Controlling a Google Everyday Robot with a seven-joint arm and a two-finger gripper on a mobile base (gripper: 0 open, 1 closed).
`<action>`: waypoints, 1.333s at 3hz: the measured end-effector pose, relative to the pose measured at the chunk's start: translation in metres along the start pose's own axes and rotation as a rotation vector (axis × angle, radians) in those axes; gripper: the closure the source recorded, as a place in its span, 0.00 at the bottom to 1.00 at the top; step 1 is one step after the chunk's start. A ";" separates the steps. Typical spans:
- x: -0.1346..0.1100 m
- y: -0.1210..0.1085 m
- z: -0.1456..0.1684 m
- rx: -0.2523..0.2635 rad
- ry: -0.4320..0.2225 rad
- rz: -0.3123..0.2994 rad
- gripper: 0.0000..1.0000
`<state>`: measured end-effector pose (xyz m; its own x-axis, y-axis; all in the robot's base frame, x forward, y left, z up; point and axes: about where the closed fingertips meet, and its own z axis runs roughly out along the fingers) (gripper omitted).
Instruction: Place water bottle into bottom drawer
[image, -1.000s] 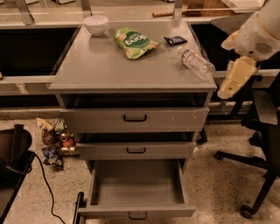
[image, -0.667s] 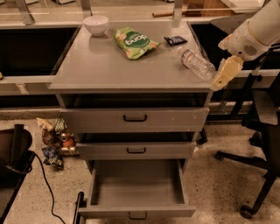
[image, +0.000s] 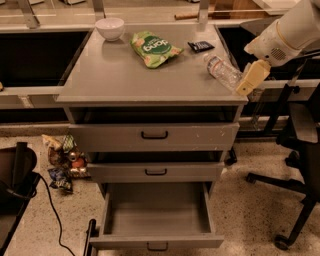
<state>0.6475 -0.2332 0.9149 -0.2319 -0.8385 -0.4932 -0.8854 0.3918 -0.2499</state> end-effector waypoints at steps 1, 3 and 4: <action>-0.010 -0.012 0.014 0.021 -0.036 0.051 0.00; -0.008 -0.044 0.048 0.119 -0.072 0.168 0.00; -0.008 -0.062 0.062 0.153 -0.078 0.199 0.00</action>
Offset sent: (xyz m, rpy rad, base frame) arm 0.0624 0.0100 -0.0204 0.1302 -0.0825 -0.2146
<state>0.7287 -0.2275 0.8824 -0.3583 -0.7097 -0.6066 -0.7529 0.6038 -0.2617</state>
